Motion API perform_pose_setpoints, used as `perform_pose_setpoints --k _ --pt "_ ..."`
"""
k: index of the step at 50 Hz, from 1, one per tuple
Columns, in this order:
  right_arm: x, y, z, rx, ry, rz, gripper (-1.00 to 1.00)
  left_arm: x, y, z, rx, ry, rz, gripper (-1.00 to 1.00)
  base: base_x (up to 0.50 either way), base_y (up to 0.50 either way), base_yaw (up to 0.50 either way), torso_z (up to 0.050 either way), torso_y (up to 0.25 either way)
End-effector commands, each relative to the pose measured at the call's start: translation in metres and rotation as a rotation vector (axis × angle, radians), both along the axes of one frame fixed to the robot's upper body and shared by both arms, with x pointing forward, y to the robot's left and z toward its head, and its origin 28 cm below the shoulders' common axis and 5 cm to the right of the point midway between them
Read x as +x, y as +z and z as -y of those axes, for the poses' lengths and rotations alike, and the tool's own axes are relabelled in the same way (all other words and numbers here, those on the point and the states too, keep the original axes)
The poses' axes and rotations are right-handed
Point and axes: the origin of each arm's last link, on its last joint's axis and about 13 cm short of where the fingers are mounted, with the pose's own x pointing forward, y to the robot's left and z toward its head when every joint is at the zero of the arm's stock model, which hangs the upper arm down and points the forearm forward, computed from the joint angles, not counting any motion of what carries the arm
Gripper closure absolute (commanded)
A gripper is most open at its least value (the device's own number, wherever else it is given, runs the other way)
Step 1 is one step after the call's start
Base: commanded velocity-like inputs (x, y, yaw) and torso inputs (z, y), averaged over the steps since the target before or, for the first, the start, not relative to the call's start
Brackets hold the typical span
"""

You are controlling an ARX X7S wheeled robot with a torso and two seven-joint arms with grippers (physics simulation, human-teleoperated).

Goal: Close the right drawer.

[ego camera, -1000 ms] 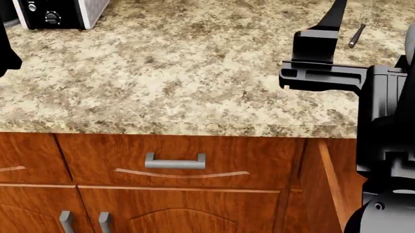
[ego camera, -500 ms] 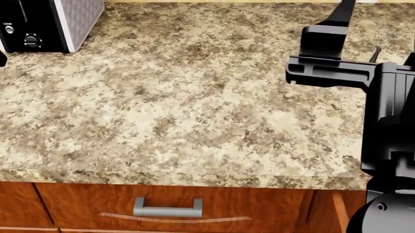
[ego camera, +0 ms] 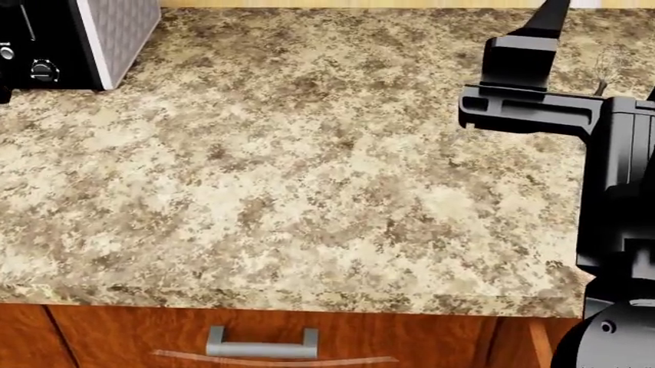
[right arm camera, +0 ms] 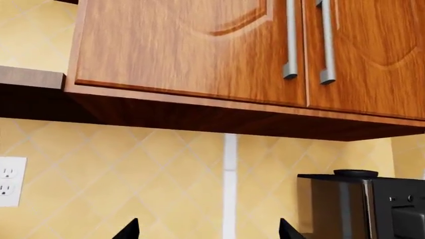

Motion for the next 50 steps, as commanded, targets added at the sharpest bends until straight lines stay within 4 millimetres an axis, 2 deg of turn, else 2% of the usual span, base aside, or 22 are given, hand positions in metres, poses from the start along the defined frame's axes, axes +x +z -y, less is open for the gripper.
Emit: perform_pose_setpoints --k 1,13,17,19,22,50 --pt "0.0008 -0.0003 0.0006 0.0 0.003 0.006 -1.0 -0.0014 0.0013 -0.0006 0.0 -0.001 0.001 -1.0 0.5 -0.03 0.0 0.0 0.0" --pt "0.0021 -0.0022 0.0002 0.0 -0.003 -0.012 -1.0 0.0053 -0.0019 0.0018 0.003 0.002 -0.001 -1.0 0.48 -0.03 0.0 0.0 0.001" --pt "0.0026 -0.0047 -0.001 -0.034 -0.027 0.008 -1.0 0.0038 -0.0025 0.0002 0.0 0.004 -0.004 -1.0 0.05 0.0 0.0 0.0 0.0" --pt "0.0013 -0.0038 -0.0001 0.007 -0.027 0.038 -1.0 0.0024 -0.0021 -0.0005 -0.001 0.003 -0.004 -1.0 0.0 0.0 0.0 0.0 0.0" --pt "0.0014 -0.0043 -0.0003 0.002 0.001 -0.005 -1.0 0.0017 -0.0012 -0.0008 -0.001 0.004 -0.001 -1.0 -0.01 0.0 -0.08 0.0 0.0" --pt "0.0018 -0.0057 0.0013 -0.002 0.003 -0.012 -1.0 0.004 -0.0023 0.0002 -0.001 0.005 -0.001 -1.0 -0.15 0.01 -0.5 0.0 0.0"
